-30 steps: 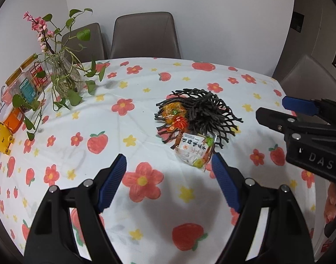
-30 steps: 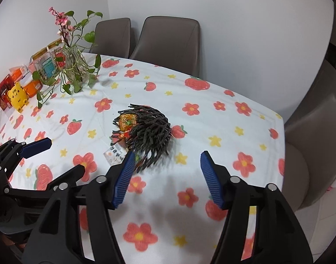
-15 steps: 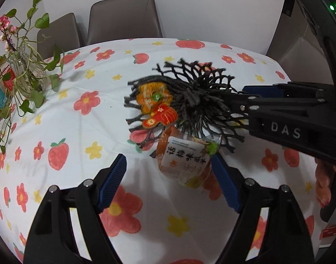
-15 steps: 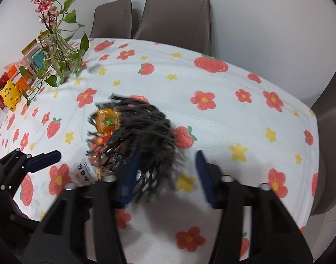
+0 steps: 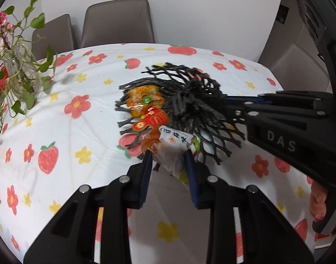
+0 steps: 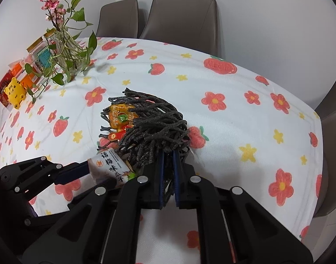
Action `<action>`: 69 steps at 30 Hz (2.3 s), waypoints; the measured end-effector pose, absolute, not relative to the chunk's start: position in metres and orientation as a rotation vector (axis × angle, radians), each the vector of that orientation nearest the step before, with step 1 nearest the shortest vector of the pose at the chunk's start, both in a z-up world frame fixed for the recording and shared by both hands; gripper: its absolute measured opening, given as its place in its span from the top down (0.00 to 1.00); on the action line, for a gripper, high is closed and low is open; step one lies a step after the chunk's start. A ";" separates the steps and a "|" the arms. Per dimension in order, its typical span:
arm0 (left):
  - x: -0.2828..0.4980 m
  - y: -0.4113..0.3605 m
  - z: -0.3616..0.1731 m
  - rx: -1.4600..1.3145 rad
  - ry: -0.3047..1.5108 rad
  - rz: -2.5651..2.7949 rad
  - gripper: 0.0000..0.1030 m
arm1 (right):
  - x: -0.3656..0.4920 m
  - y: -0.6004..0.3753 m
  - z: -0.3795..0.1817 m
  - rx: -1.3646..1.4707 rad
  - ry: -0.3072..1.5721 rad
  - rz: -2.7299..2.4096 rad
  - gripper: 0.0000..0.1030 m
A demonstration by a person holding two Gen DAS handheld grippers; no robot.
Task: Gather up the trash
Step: 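Grasp the white snack packet with the left tool while the right tool grasps the black mesh net bag, then carry the white packet and black net bag over the grey bin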
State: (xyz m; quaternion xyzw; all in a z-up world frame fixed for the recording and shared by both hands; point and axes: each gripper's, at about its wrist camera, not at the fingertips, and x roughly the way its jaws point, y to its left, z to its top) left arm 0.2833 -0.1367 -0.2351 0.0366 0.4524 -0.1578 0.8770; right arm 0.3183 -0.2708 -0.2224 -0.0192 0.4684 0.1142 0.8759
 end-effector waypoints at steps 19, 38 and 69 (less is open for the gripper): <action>0.212 -0.086 -0.177 0.062 0.851 -0.206 0.70 | 0.228 -0.248 -0.168 -0.042 0.905 0.197 0.93; 0.132 -0.080 -0.152 0.142 0.803 -0.358 0.70 | 0.097 -0.251 -0.146 0.021 0.880 -0.012 0.93; -0.233 -0.347 -0.122 0.441 0.685 -1.059 0.70 | -0.379 -0.423 -0.121 0.319 0.731 -0.719 0.95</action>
